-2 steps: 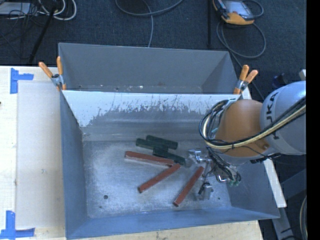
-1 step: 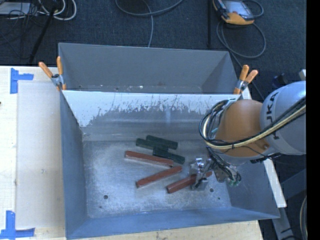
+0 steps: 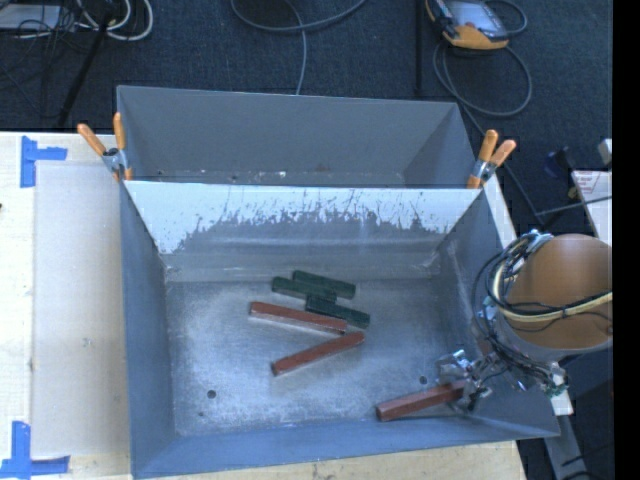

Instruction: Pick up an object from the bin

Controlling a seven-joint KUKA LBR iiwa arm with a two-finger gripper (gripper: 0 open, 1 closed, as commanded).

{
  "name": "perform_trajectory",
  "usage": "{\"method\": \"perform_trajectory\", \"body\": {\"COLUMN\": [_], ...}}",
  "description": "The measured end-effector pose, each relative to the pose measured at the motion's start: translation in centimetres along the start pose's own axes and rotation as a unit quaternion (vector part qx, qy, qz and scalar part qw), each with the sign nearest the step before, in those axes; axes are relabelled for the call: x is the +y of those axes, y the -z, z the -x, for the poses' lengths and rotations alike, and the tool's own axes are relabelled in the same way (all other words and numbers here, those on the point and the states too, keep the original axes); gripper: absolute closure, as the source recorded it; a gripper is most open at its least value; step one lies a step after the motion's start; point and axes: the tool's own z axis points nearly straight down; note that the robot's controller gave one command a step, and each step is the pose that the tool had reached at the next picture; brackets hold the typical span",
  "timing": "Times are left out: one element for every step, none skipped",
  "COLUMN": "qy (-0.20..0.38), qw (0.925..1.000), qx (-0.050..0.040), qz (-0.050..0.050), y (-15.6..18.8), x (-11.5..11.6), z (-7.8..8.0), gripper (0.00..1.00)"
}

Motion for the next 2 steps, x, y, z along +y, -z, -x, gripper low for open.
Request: {"method": "perform_trajectory", "body": {"qy": [0.26, 0.258], "qw": [0.9655, 0.9661], "qx": [-0.0056, -0.006], "qz": [0.004, 0.004], "y": [0.28, 0.29], "x": [-0.53, -0.57], "z": [1.18, 1.16], "gripper": [1.0, 1.0]}}
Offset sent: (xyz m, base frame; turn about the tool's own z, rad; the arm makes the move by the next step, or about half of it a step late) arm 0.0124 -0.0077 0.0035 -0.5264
